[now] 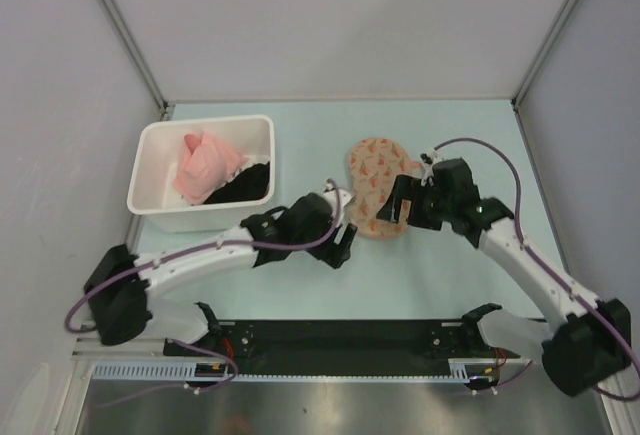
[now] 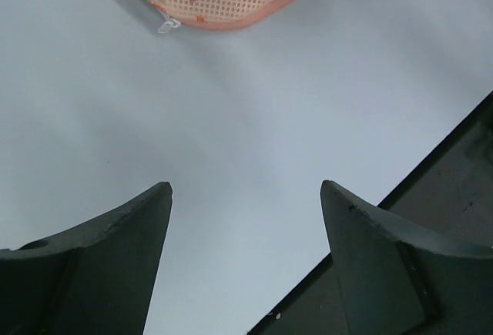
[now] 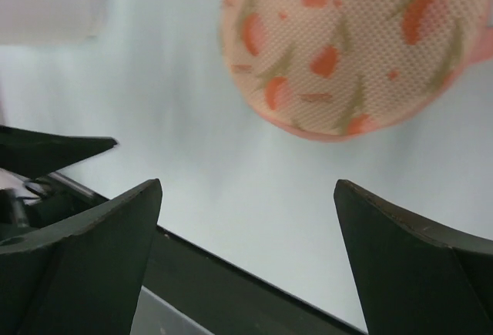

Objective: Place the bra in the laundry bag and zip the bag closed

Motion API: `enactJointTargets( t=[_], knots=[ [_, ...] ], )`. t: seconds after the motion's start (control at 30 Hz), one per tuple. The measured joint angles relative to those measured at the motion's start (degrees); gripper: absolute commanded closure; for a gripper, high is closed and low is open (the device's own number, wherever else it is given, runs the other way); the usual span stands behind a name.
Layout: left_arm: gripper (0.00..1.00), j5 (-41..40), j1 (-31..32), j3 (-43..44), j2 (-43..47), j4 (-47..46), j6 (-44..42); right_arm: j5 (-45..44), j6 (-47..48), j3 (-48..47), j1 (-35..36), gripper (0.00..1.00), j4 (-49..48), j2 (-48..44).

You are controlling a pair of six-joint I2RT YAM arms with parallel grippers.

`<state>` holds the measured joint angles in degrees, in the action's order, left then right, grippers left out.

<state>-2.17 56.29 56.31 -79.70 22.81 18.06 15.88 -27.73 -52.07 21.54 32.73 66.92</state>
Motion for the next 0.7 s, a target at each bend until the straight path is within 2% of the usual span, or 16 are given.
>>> enactJointTargets(
  t=[0.1,0.23,0.37,0.47,0.57,0.7],
  knots=[
    [0.12,0.28,0.31,-11.82,11.32,-5.33,1.86,-2.93,-4.09,9.81,4.09,0.0,-8.68,-12.52],
    [0.06,0.46,0.33,-29.44,33.48,-16.5,7.06,-6.36,-12.04,27.58,6.14,0.0,-18.51,-31.74],
    [0.05,-0.11,0.33,-44.63,55.84,-25.66,12.98,-9.57,-21.94,40.63,6.14,0.0,-19.32,-48.52],
    [0.04,-1.2,0.33,-52.26,72.48,-26.8,17.14,-10.97,-28.81,45.7,6.16,0.0,-17.18,-58.66],
    [0.04,-1.51,0.31,-53.53,79.1,-27.5,20.37,-12.87,-35.15,46.16,6.14,0.0,-15.89,-63.41],
    [0.01,1.05,0.33,-53.72,79.36,-36.41,24.04,-13.86,-40.44,46.18,6.14,0.0,-15.89,-61.53]
  ],
)
